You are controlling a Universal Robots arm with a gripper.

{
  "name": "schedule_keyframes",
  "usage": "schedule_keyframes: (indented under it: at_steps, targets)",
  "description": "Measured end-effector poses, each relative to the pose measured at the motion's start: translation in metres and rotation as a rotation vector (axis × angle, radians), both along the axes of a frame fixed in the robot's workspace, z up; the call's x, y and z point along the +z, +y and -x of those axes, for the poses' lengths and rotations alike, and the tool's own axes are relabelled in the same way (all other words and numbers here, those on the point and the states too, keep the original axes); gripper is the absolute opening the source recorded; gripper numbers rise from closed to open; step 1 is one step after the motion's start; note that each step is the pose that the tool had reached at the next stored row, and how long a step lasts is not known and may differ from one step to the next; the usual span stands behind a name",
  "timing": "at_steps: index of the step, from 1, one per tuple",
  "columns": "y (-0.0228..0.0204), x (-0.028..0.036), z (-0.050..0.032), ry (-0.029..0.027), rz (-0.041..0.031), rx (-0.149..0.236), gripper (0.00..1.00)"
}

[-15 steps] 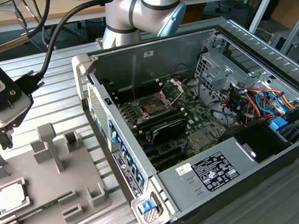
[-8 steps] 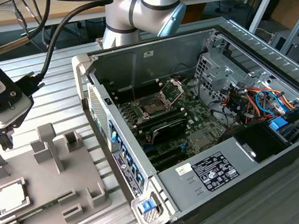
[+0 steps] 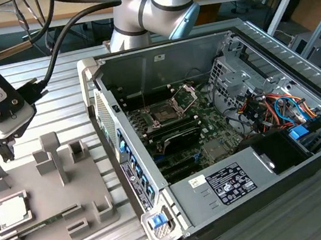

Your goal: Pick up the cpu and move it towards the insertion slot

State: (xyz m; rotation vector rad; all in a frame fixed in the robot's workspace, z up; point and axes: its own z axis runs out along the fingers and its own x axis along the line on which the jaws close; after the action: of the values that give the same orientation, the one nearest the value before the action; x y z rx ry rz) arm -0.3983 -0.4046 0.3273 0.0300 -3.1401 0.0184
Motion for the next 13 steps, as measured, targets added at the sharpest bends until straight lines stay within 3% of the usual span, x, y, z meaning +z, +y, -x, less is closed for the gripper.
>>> schedule_keyframes:
  at_steps: [13]
  targets:
    - [0.0000, -0.0020, 0.0001, 0.0000, 0.0018, 0.000, 0.11]
